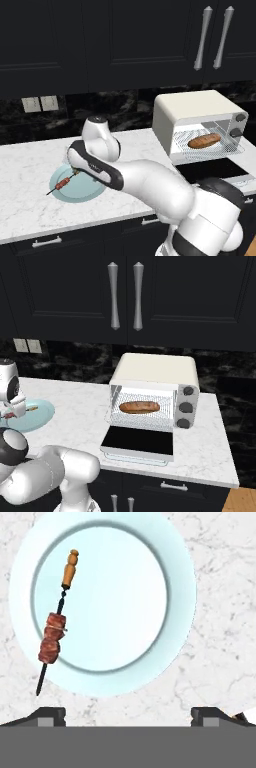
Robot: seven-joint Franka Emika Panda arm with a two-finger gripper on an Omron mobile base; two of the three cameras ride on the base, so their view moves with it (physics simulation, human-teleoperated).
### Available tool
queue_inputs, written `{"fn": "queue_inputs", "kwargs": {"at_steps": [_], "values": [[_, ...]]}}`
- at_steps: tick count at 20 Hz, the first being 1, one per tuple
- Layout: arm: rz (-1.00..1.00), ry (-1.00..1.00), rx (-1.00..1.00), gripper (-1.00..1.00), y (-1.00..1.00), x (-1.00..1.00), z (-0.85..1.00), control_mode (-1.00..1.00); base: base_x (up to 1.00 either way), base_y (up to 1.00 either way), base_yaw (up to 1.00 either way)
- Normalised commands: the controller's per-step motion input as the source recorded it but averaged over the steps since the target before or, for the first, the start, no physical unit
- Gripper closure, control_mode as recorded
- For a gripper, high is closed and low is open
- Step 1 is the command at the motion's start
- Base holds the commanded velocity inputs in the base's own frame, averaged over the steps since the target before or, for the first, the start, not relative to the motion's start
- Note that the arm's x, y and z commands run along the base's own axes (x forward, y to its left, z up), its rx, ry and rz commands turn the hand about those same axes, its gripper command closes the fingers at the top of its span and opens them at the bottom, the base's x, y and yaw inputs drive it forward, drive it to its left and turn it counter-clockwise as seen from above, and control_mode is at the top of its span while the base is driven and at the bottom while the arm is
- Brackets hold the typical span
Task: Pick up the kebab skewer and baguette bread, and place them inside the toaster oven. Close the toaster oven door and start by setting the timer.
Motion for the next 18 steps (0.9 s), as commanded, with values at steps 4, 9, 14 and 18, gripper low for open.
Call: {"fn": "queue_inputs", "kwargs": {"at_steps": [4, 9, 14, 18], "values": [[0.0, 0.02, -0.01, -1.0, 0.46, 0.49, -0.42, -1.0, 0.0, 0.0, 0.0], [0.0, 0.03, 0.0, -1.0, 0.32, 0.52, -0.2, -1.0, 0.0, 0.0, 0.0], [0.0, 0.04, 0.0, -1.0, 0.27, 0.35, -0.38, -1.0, 0.0, 0.0, 0.0], [0.0, 0.05, -0.02, -1.0, 0.39, 0.46, -0.34, -1.0, 0.0, 0.0, 0.0]]}}
